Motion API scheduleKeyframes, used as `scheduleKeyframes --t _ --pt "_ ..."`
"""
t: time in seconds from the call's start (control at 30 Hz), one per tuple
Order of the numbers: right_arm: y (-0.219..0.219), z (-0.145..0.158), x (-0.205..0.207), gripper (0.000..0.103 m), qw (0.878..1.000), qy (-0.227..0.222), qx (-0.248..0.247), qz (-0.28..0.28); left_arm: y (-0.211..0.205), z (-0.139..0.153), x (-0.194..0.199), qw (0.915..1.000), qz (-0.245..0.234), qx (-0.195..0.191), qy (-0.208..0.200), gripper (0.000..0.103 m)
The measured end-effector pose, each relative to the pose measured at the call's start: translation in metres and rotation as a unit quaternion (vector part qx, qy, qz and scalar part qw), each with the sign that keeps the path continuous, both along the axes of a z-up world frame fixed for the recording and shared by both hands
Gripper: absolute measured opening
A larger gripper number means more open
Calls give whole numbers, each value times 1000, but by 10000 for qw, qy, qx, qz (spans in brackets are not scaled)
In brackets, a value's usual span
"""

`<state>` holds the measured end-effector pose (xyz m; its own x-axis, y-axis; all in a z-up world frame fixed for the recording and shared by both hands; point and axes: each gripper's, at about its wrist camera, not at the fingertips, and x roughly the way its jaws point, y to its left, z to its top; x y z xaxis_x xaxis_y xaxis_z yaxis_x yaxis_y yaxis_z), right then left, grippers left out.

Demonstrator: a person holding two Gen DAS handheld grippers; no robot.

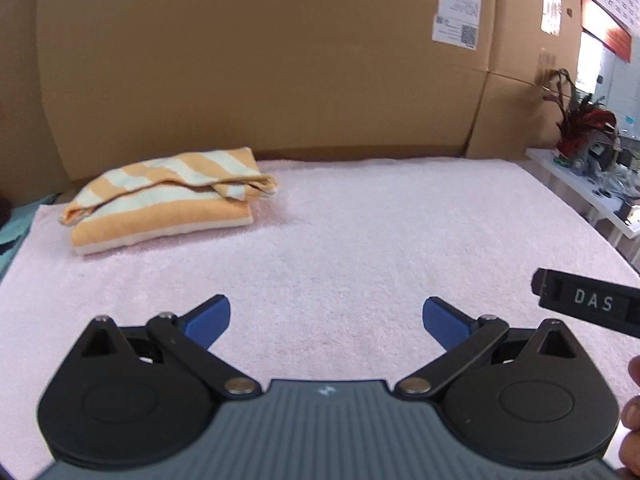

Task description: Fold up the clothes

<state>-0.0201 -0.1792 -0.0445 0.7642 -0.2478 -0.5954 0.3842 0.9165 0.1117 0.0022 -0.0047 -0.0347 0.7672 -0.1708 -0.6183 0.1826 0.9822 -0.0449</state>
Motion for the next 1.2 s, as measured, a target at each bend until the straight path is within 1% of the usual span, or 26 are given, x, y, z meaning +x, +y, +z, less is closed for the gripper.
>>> scheduleKeyframes --t 0.1,0.13,0.17,0.2,0.3,0.33,0.7,0.8,0.97,1.2 --pt "-2 -1 1 93 10000 20 11 -19 3 -7 4 9984 121 -462 289 102" --pt "-3 -1 1 93 10000 30 -4 -25 3 -9 5 9975 171 -569 375 102" --pt "-3 -2 1 93 10000 42 -14 -27 2 -11 6 9971 214 -589 434 102" --pt "-4 -2 2 93 10000 53 -11 -26 0 -12 7 9973 225 -519 459 102" --pt "-6 -4 3 93 10000 95 19 -14 -10 -12 6 9993 142 -51 332 102" --pt "-5 -5 4 93 9999 107 14 -12 -12 -12 6 9994 128 30 307 102" --pt "1 -5 10 93 9998 127 10 140 -9 -10 11 9993 176 174 285 102" --pt "4 -4 12 93 9997 139 27 212 -6 -9 11 9993 168 118 312 102" --pt "10 -4 14 93 9995 152 -32 272 -4 -12 12 9990 223 158 344 102" --pt "16 -4 14 93 9993 143 -116 311 -2 -12 13 9992 231 108 317 102"
